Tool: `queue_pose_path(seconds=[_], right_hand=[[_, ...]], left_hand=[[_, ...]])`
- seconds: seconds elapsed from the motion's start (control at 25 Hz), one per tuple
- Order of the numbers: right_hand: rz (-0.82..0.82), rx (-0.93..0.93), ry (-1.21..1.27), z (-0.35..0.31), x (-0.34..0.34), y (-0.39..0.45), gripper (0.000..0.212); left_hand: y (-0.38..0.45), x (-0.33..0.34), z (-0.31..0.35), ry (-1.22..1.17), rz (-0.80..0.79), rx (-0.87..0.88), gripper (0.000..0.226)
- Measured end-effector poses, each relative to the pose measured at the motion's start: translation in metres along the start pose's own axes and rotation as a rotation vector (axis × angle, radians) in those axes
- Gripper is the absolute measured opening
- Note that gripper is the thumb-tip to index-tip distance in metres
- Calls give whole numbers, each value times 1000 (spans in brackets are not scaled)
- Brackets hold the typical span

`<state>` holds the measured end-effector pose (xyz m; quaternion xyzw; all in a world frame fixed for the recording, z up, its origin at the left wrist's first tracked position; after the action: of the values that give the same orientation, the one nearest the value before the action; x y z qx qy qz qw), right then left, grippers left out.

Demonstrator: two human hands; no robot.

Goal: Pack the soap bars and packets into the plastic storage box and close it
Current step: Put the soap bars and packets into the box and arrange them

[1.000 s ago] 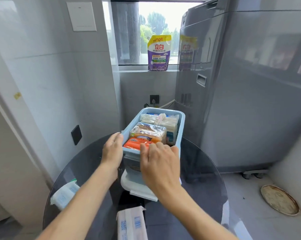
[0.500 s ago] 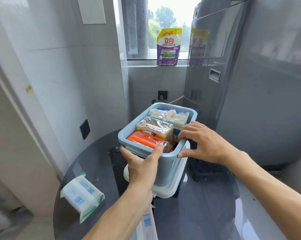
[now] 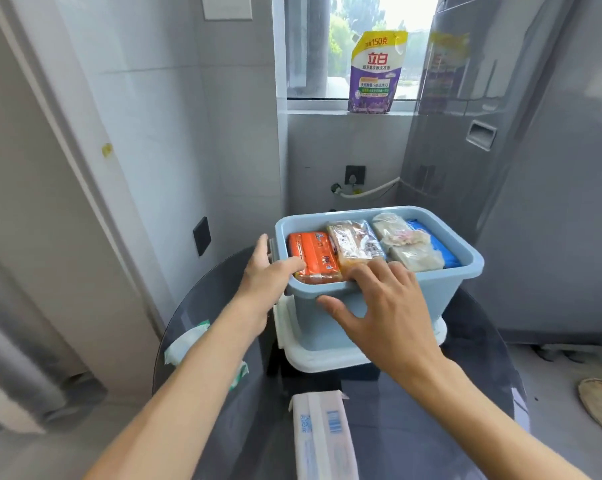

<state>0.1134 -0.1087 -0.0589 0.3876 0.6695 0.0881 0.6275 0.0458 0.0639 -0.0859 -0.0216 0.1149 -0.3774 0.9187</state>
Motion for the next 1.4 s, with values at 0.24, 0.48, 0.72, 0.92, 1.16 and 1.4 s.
queue_pose_path(seconds=[0.24,0.48,0.72,0.92,1.16,1.4], right_hand=[[-582,73,-236,-52,38,-64,54],[-900,179,-41,-60,73,-104,85],[-1058,564,751,11,33,-74,53],[-967,523,1409,41,-24,-28,62],[-257,367,1237,50,-43,43,47],[-287,-58,589,38,-31,80,35]], left_hand=[[-22,-5,25,509,183,524,34],[-46,15,36,744,99,767,29],[-37,28,25,1029,-170,620,43],[-26,34,28,1117,-234,664,40],[-31,20,29,763,-152,669,20],[-16,9,19,579,-149,544,110]])
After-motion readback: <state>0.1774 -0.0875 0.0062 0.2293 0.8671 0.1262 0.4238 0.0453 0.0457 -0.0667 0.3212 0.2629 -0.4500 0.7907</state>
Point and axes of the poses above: each hand's wrist, its own y-axis towards the middle knuckle, its own x-axis out of the palm, z = x × y, the point moved 5 cm from there along y, towards the middle knuckle, and after that the axes turned 4 degrees about -z, right-handed, at the moved point
